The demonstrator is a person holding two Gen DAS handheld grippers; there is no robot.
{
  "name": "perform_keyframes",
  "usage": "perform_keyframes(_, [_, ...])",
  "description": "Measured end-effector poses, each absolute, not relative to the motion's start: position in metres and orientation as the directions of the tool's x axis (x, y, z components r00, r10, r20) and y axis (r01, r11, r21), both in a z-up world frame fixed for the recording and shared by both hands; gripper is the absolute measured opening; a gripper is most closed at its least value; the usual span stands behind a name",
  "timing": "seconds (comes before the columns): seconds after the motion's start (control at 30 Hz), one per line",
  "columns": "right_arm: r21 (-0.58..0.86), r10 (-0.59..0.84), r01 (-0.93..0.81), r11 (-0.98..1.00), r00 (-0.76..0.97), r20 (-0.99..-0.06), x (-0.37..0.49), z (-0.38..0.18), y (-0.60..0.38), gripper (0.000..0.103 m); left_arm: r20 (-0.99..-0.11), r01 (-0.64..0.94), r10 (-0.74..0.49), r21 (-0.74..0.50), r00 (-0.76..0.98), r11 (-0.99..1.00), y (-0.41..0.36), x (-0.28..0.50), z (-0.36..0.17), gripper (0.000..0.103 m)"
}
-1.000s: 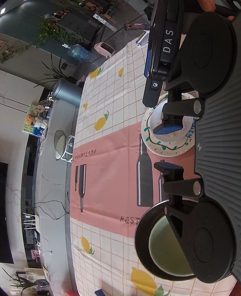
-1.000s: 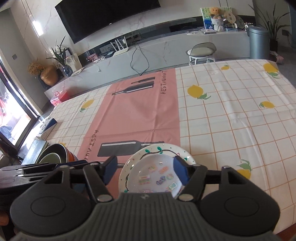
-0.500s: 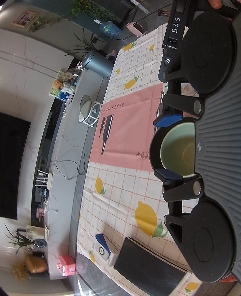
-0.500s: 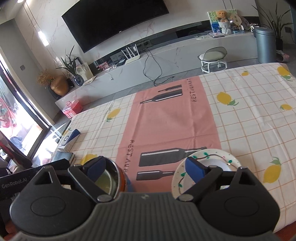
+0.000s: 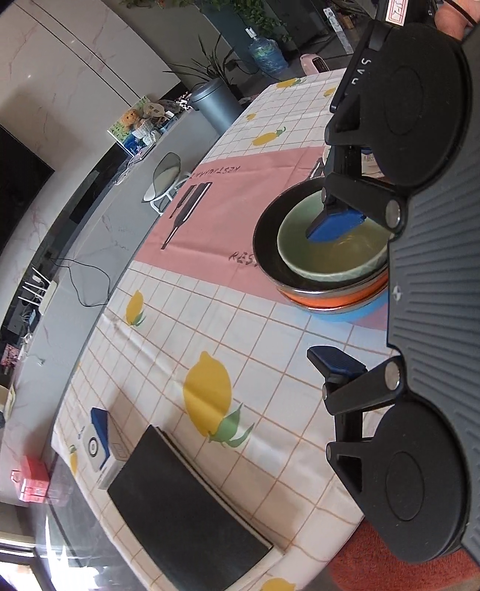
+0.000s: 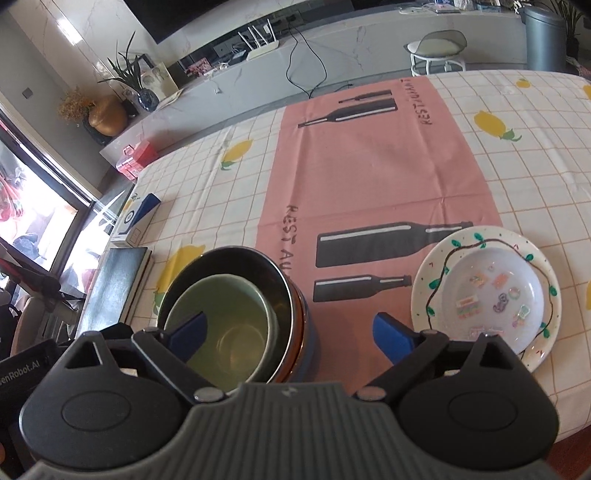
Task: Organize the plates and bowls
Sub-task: 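Move both grippers to the bowl stack rim and close them, then lift the nested bowl stack and carry it over the stacked plates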
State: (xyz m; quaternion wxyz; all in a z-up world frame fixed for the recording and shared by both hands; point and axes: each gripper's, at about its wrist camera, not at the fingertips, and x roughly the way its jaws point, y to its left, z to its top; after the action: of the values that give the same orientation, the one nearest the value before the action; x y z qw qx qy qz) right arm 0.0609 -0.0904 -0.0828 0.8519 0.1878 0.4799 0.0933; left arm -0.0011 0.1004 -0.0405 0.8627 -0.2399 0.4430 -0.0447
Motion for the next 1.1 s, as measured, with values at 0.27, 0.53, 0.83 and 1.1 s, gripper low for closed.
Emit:
perform_keyframes(0.27, [0.487,0.393,0.123,0.864,0.438,-0.808,0.072,-0.113,-0.098,0.083,-0.771,-0.150,-0.335,-0.481,0.541,0.864,0.087,0.017,-0.071,0.075])
perform_keyframes(0.53, [0.517,0.436,0.121,0.847,0.398,-0.807,0.079,-0.128,-0.089,0.076,-0.807,-0.158,-0.311,-0.440,0.503,0.884,0.080,0.030,-0.085,0.069])
perform_keyframes(0.83, [0.537,0.457,0.119,0.835,0.392,-0.798,0.086,-0.136,-0.087,0.068,-0.810,-0.142,-0.319,-0.436,0.493,0.889,0.078,0.039,-0.090,0.065])
perform_keyframes(1.1, [0.545,0.469,0.104,0.832,0.394,-0.791,0.089,-0.141,-0.085,0.067,-0.817,-0.145,-0.326,-0.438,0.476,0.887,0.078,0.043,-0.097,0.064])
